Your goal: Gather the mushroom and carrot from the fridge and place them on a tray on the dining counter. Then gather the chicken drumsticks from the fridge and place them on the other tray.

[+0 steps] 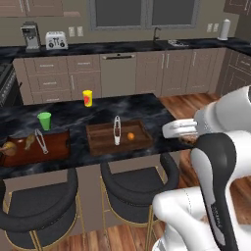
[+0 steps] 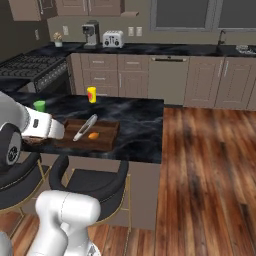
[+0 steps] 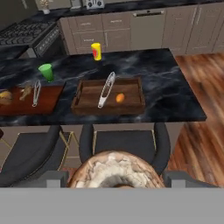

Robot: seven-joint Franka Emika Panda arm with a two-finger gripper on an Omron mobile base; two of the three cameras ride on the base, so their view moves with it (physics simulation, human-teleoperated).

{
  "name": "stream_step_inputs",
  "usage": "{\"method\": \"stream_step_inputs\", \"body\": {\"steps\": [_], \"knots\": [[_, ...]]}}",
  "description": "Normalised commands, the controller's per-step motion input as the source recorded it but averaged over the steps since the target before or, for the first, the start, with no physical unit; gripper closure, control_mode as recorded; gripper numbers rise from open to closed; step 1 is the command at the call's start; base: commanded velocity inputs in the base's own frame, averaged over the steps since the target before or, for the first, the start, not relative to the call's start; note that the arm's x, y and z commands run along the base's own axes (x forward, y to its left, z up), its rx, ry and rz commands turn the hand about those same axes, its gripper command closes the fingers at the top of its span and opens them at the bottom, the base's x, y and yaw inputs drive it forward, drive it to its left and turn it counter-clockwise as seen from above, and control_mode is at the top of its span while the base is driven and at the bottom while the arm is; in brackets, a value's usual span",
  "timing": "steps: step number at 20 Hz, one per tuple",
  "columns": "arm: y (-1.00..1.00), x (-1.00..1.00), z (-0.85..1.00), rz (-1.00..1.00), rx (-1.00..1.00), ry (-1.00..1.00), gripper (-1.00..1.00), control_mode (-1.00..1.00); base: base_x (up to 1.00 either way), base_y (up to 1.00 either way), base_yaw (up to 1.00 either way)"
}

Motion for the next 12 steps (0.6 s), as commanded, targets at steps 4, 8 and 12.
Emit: {"method": "stream_step_inputs", "body": {"steps": [4,8,12], "knots": [[0.32,1.0,-0.18,0.02,0.0,0.24,1.0,-1.0,0.0,0.0,0.0],[0.44,1.0,-0.41,0.0,0.0,0.23,1.0,-1.0,0.0,0.0,0.0],[0.53,1.0,-0.53,0.0,0.0,0.21,1.0,-1.0,0.0,0.0,0.0]]}}
